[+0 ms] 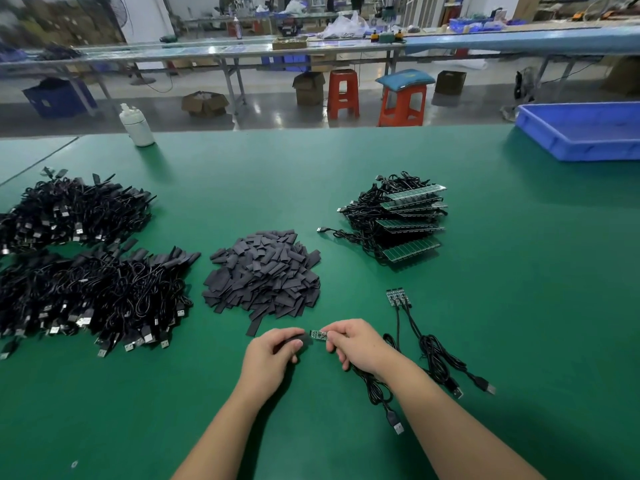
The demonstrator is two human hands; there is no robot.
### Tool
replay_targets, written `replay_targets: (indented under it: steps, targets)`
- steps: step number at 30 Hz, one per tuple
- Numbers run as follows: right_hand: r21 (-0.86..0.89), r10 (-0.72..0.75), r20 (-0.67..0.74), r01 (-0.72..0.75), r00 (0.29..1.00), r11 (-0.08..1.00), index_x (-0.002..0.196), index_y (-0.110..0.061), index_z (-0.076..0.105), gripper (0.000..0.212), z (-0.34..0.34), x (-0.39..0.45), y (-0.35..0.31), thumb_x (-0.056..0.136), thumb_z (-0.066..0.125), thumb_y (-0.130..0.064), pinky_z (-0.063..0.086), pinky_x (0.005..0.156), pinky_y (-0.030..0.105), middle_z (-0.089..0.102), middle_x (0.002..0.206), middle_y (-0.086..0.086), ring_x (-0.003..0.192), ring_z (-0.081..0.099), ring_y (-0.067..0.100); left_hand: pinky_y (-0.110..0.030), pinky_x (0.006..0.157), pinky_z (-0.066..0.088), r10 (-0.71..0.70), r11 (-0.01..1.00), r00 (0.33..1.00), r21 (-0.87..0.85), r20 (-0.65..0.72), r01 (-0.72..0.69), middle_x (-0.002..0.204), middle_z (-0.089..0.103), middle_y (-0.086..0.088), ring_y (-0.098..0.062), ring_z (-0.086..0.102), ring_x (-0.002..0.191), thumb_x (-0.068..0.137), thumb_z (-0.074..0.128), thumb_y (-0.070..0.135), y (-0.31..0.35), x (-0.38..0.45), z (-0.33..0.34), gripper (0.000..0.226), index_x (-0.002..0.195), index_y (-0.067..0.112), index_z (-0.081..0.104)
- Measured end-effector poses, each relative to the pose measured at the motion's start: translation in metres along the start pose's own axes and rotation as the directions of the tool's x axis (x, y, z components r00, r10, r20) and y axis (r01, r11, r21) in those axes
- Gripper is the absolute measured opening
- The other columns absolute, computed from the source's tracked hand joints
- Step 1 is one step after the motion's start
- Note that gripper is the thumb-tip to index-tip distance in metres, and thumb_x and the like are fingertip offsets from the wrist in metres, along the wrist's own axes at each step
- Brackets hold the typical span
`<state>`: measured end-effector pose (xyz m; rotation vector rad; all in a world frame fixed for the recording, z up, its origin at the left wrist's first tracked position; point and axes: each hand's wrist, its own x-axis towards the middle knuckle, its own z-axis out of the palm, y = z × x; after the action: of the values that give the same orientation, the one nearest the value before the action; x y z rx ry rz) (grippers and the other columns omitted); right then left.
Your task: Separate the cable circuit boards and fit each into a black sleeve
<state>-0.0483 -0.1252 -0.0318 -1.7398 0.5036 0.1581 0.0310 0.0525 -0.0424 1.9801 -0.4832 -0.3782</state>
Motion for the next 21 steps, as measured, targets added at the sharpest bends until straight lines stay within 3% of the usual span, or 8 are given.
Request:
replay_targets:
  steps: [10,14,18,21]
  targets:
    - [-0.040,0.005,0.060,-0.003,0.998,0.999,0.102,-0.023,0.066,0.020,-0.0031,0.0017,-0.0018,0.102,0.048,-0.015,0.050,0.052,0.022,0.059,0.058,-0.013,0.048,0.050,0.003,-0.008,0.066,0.046,0.045,0.996,0.998,-0.070,-0.032,-0.047,0.089,0.072,0.003,-0.003,0.062,0.058,0.085,0.073,0.004,-0.0018,-0.0009,0.0048,0.031,0.094,0.033,0.074]
    - [-0.069,0.001,0.060,0.003,0.998,0.998,0.104,-0.022,0.066,0.019,-0.0032,0.0021,-0.0017,0.102,0.049,-0.017,0.049,0.052,0.021,0.059,0.061,-0.012,0.047,0.050,0.003,-0.009,0.068,0.047,0.073,0.996,0.997,-0.049,0.017,-0.072,0.095,0.071,0.003,-0.004,0.062,0.060,0.085,0.073,0.002,-0.0027,-0.0005,0.0017,0.033,0.094,0.034,0.074]
    - [-0.083,0.002,0.060,0.003,0.998,0.997,0.106,-0.023,0.066,0.019,-0.0032,0.0034,-0.0004,0.103,0.048,-0.017,0.049,0.052,0.020,0.059,0.063,-0.012,0.047,0.051,0.002,-0.005,0.084,0.039,0.166,0.965,0.985,0.196,0.043,-0.172,0.102,0.065,0.014,0.004,0.059,0.092,0.084,0.076,0.013,-0.0047,0.0021,-0.0014,0.023,0.103,0.026,0.077]
    - [-0.076,-0.004,0.062,0.008,0.998,0.997,0.109,-0.021,0.064,0.019,-0.0020,0.0047,0.0013,0.103,0.047,-0.016,0.051,0.054,0.022,0.060,0.071,-0.007,0.050,0.051,0.004,-0.023,0.085,0.047,0.271,0.854,0.956,0.431,0.112,-0.292,0.103,0.066,0.018,-0.006,0.057,0.096,0.086,0.074,0.024,-0.0039,0.0036,-0.0049,0.025,0.110,0.028,0.075]
